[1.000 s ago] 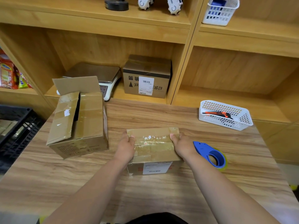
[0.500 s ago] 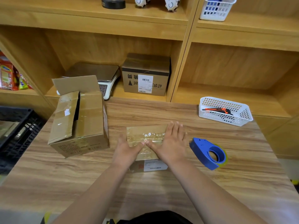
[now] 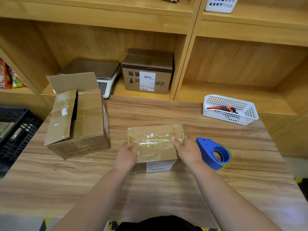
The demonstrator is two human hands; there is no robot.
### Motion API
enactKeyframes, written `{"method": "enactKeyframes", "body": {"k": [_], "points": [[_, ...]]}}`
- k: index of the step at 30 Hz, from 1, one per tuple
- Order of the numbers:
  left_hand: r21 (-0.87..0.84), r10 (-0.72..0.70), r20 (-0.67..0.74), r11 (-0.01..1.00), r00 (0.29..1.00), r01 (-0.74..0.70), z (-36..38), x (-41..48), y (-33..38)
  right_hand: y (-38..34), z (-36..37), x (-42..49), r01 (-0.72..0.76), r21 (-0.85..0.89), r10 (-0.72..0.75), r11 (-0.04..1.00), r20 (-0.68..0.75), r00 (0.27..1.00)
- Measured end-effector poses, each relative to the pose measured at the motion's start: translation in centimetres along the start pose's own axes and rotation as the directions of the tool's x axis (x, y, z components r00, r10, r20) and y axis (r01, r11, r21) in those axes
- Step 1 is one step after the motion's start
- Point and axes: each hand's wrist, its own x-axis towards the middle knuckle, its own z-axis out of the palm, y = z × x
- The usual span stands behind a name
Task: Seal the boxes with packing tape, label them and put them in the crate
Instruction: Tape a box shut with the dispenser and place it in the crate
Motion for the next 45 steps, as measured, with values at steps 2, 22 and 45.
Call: {"method": "enactKeyframes", "body": {"k": [2, 22, 45], "points": [[-0.01, 0.039, -0.039, 0.999, 0.998, -0.039, 0.1, -0.6, 0.1, 0.2, 0.1, 0.0, 0.031, 0.018, -0.03, 0.999, -0.026, 0.999], [-0.134, 0.149, -0.114, 0.977, 0.982, -0.163, 0.1, -3.8, 0.2, 0.8, 0.3, -2.1, 0.011, 0.357, 0.045, 0.934, -0.148, 0.988], [0.674, 0.672, 0.35, 0.303, 0.652, -0.674, 0.9, -4.0, 3.1, -0.3, -0.8, 0.2, -0.014, 0.275, 0.034, 0.961, -0.066, 0.997]]}}
